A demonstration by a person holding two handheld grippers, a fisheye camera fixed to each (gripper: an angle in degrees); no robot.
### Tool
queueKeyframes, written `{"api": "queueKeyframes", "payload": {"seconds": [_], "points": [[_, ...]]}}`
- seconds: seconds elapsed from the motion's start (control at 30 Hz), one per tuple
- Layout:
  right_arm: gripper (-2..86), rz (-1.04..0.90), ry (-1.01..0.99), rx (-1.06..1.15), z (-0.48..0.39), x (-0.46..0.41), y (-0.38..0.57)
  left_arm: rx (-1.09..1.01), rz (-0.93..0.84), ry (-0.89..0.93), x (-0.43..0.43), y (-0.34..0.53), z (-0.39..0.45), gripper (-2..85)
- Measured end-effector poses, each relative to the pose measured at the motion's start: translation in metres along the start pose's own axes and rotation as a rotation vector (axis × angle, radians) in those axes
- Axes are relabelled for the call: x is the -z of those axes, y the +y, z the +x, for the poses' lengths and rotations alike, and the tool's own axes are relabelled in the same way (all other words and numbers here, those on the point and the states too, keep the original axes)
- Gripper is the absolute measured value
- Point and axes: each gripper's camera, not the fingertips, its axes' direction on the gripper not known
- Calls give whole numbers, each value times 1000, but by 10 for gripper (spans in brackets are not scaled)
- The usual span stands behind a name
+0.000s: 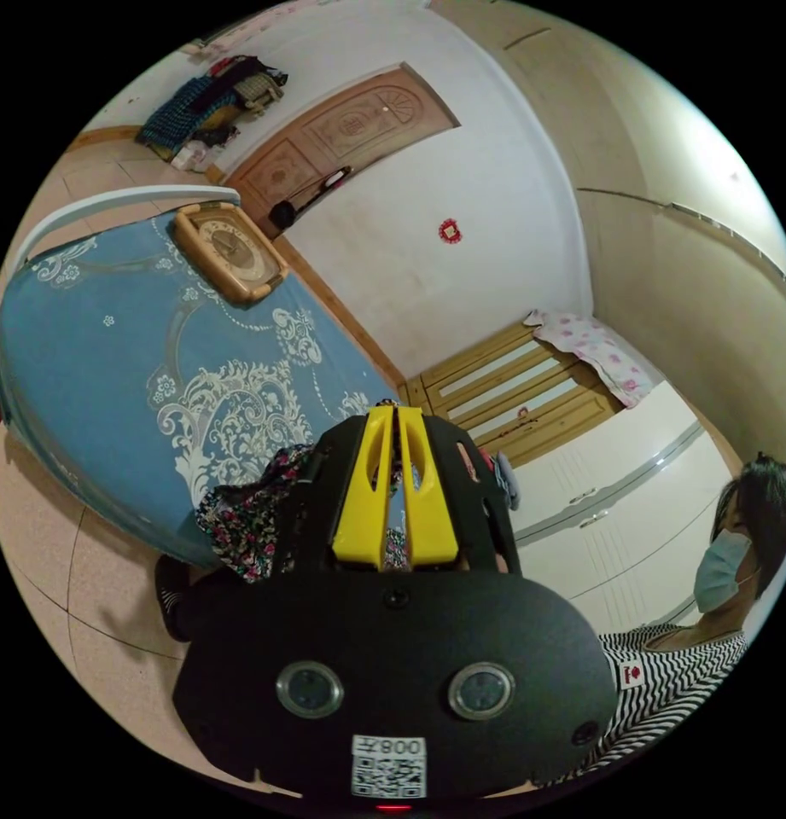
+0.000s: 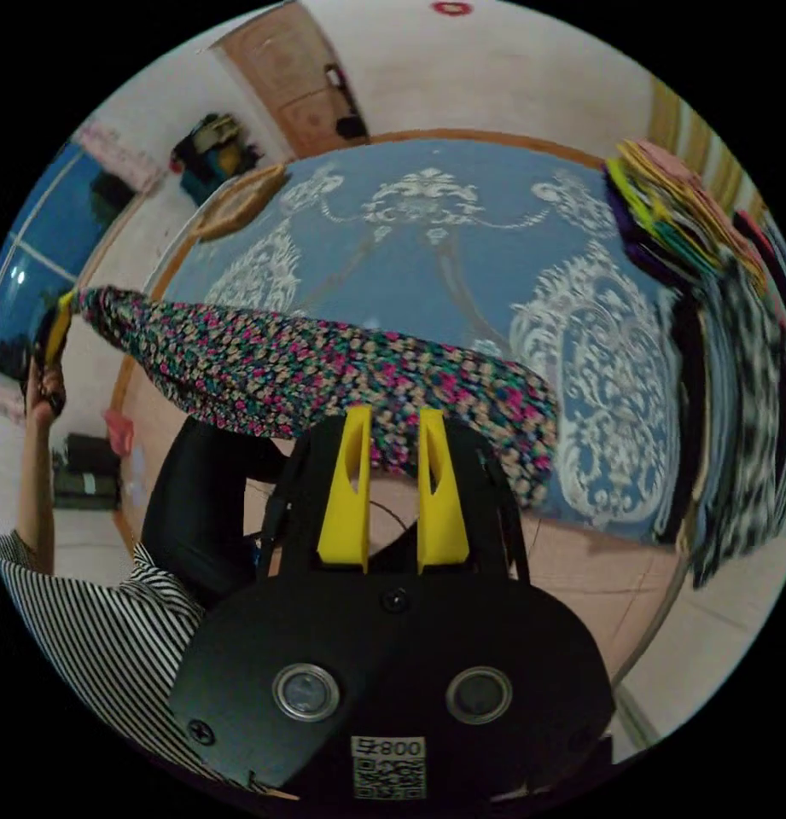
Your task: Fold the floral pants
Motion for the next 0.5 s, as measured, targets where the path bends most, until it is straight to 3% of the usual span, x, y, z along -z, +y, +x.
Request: {"api": "queueKeyframes", "payload": {"seconds": [0.23, 0.5], "points": [[95, -185, 145, 211, -88, -88, -44, 14, -20, -5, 47, -12, -12, 8], [13, -133, 125, 177, -87, -82, -49, 10, -22, -5, 101, -31, -24, 10]]}}
